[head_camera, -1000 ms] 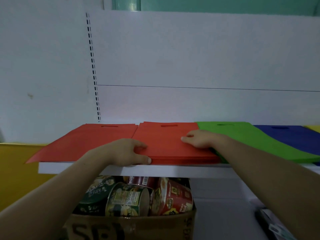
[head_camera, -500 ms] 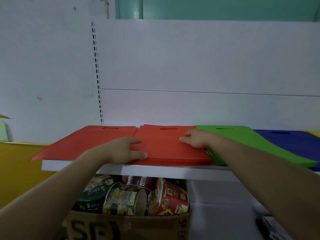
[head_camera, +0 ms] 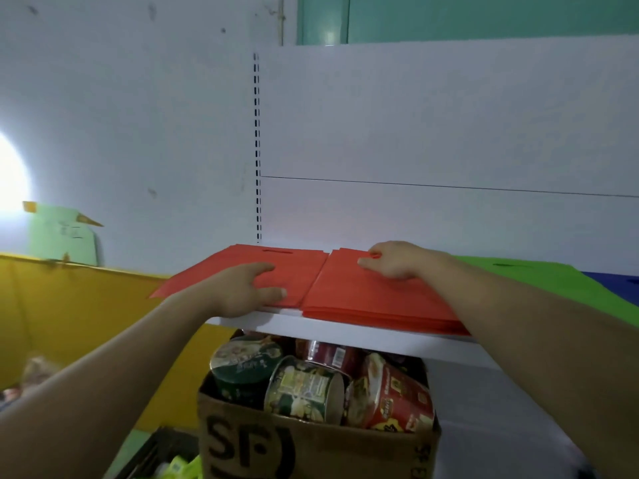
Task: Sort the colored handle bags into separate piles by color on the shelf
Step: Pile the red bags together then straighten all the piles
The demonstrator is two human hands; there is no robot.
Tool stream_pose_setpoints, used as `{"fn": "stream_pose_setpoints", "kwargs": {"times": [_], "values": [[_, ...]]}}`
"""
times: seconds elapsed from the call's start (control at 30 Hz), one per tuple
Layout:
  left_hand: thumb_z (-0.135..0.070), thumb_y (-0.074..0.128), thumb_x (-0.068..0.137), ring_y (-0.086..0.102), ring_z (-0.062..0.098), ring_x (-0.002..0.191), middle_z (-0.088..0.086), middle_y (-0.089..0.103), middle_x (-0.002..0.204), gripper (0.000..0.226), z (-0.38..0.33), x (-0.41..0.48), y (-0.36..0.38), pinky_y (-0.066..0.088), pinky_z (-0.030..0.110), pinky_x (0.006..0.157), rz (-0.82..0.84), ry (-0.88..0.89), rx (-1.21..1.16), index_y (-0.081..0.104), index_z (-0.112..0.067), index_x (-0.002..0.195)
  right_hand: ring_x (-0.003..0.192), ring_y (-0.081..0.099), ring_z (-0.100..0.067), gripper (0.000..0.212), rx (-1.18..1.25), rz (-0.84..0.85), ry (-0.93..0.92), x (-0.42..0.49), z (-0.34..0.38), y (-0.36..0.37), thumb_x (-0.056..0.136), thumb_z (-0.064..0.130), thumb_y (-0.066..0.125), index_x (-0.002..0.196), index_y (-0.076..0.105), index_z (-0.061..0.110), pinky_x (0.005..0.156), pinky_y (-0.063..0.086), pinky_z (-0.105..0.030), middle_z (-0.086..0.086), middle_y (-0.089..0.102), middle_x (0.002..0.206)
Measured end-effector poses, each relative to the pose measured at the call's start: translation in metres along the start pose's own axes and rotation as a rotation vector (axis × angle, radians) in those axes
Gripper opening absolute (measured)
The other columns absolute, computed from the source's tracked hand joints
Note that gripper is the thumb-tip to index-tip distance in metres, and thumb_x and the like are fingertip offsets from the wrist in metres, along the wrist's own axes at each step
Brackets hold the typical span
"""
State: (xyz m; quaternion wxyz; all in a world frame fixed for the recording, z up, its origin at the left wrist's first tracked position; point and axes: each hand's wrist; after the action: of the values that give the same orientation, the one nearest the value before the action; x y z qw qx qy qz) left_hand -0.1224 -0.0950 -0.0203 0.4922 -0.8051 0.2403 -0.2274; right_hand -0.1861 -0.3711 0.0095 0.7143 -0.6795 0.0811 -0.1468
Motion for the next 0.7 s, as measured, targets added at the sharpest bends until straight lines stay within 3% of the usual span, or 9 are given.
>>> {"fn": "stream_pose_setpoints", "kwargs": {"times": [0.2, 0.5, 0.63, 0.7], "values": [[-0.057, 0.053, 0.086, 0.033, 0.024, 0.137, 0.003, 0.030, 0.153, 0.073, 0.074, 0.008, -0.031, 0.027, 0.035, 0.108, 0.002, -0.027, -0.028, 0.029, -0.025, 0.147, 0.139, 0.032, -0.025, 0.064, 0.005, 0.000, 0.009, 0.031, 0.078, 0.013, 0.097, 0.054, 0.037, 0.145, 0.036, 0.012, 0.110, 0.027, -0.031, -0.008, 0.034, 0.152], [-0.051, 0.056, 0.088, 0.045, 0.021, 0.127, 0.003, 0.040, 0.147, 0.068, 0.166, 0.033, -0.057, 0.034, 0.027, 0.097, 0.037, -0.022, -0.183, 0.036, -0.019, 0.144, 0.139, 0.032, -0.027, 0.071, 0.042, 0.024, 0.192, 0.074, 0.157, 0.042, 0.094, 0.059, 0.037, 0.146, 0.035, 0.011, 0.112, 0.028, -0.036, -0.009, 0.031, 0.153], [-0.044, 0.052, 0.093, 0.052, 0.008, 0.094, -0.006, 0.049, 0.130, 0.057, 0.175, 0.041, -0.054, 0.041, 0.017, 0.075, 0.063, 0.010, -0.319, 0.038, -0.020, 0.143, 0.132, 0.040, -0.030, 0.059, 0.023, 0.012, 0.296, 0.082, 0.163, 0.048, 0.100, 0.047, 0.030, 0.142, 0.039, 0.006, 0.107, 0.034, -0.036, -0.014, 0.038, 0.148], [-0.042, 0.050, 0.094, 0.052, 0.004, 0.093, -0.009, 0.046, 0.129, 0.059, 0.176, 0.044, -0.053, 0.039, 0.009, 0.072, 0.094, 0.033, -0.332, 0.033, -0.018, 0.145, 0.131, 0.040, -0.033, 0.056, 0.004, -0.003, 0.372, 0.085, 0.162, 0.050, 0.100, 0.044, 0.031, 0.141, 0.039, 0.006, 0.109, 0.032, -0.044, -0.015, 0.039, 0.147]]}}
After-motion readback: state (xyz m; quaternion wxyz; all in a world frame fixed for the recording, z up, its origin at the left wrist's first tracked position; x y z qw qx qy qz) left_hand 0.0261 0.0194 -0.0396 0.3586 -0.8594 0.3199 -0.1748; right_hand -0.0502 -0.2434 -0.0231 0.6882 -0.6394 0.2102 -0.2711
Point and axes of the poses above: each hand's wrist, its own x-axis towards the middle knuckle, its own y-axis out of the palm, z = x × y
